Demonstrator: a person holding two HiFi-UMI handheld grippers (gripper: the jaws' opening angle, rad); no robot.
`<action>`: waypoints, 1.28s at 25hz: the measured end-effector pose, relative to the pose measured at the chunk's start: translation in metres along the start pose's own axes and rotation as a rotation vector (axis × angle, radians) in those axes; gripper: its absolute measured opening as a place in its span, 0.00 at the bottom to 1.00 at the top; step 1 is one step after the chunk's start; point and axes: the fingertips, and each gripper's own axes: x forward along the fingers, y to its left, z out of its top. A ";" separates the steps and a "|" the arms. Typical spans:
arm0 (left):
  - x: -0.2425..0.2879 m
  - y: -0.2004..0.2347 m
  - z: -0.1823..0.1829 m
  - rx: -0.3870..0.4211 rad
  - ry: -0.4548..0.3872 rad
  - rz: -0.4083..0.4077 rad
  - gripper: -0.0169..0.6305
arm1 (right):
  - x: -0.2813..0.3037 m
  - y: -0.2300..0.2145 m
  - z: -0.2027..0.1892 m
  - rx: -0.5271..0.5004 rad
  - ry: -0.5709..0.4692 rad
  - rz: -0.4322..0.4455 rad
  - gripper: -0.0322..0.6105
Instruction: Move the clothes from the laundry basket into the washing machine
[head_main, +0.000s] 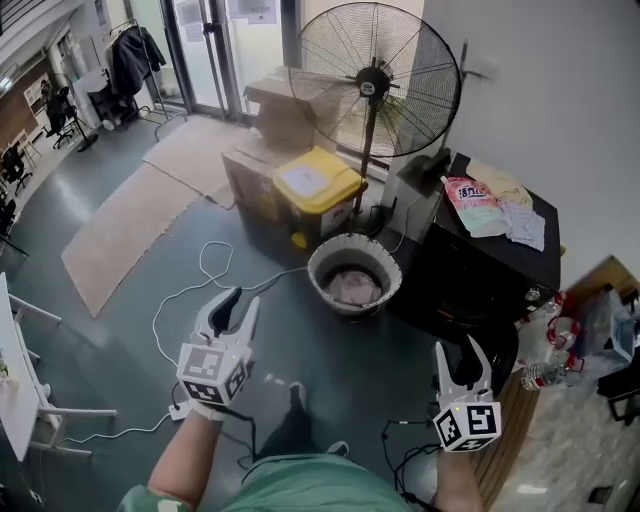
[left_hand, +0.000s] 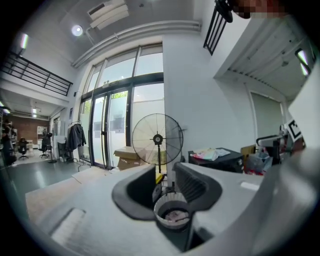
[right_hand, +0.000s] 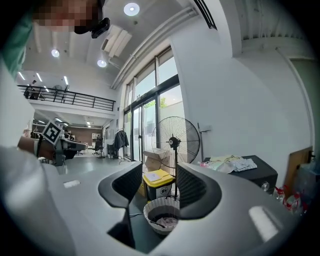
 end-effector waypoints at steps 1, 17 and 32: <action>0.011 0.008 0.000 -0.004 0.000 -0.004 0.22 | 0.011 0.000 0.002 -0.003 0.001 -0.007 0.36; 0.172 0.143 0.003 -0.032 0.008 -0.089 0.27 | 0.189 0.019 0.024 -0.044 0.052 -0.096 0.36; 0.284 0.138 -0.012 -0.007 0.091 -0.027 0.28 | 0.323 -0.047 -0.020 0.044 0.091 0.012 0.36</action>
